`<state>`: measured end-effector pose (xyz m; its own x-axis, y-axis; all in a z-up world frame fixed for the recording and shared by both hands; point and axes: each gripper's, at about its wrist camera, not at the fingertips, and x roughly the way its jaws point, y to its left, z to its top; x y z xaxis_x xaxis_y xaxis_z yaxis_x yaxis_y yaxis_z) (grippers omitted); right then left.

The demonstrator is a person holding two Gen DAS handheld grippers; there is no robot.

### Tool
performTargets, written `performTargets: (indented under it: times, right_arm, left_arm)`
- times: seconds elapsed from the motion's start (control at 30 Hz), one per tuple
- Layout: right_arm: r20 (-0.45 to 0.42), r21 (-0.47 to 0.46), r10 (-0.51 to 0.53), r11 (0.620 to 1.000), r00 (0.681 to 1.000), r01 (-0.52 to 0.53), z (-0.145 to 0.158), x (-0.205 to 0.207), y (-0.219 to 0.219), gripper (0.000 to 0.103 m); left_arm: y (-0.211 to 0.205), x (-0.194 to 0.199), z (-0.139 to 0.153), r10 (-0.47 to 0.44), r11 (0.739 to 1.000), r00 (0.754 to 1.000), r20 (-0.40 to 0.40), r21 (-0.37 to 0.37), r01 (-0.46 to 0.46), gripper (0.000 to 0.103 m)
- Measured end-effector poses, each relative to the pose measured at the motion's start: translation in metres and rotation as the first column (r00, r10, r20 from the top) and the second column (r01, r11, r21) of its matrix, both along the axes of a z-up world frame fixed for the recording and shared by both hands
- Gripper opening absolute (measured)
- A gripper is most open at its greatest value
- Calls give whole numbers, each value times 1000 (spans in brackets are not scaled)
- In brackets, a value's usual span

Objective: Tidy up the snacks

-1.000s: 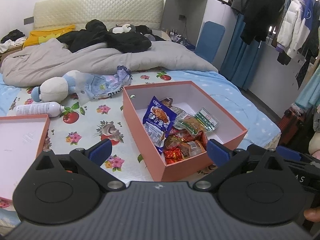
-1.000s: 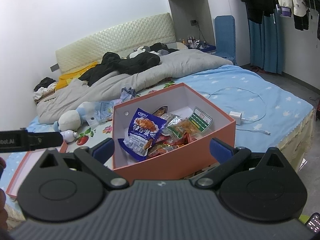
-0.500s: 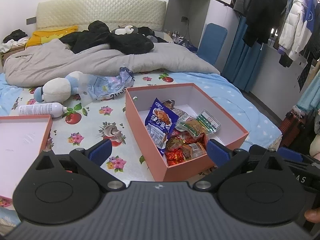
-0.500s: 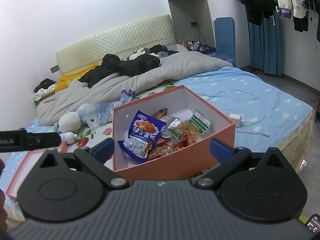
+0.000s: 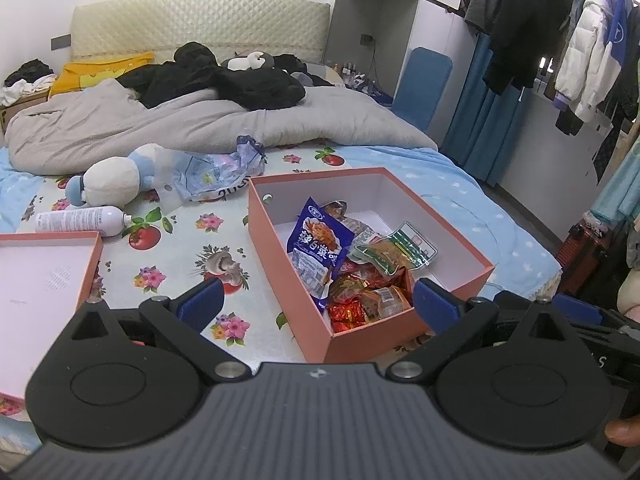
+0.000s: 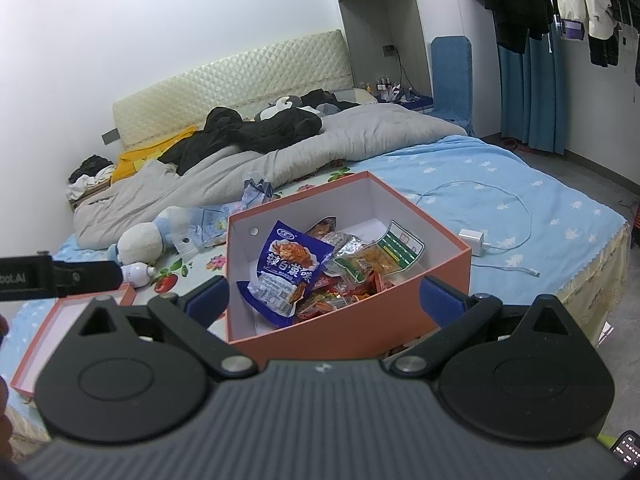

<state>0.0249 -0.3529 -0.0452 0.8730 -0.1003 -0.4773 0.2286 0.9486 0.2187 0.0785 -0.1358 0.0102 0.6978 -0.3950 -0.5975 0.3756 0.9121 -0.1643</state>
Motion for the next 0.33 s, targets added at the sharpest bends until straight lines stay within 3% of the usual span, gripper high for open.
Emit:
performTargets:
  times: [0.33]
  right_arm:
    - [5, -3, -3, 1000, 1000, 3, 0, -1, 1, 103]
  left_arm:
    - [0, -2, 1, -6, 1000, 1000, 10, 2, 6, 102]
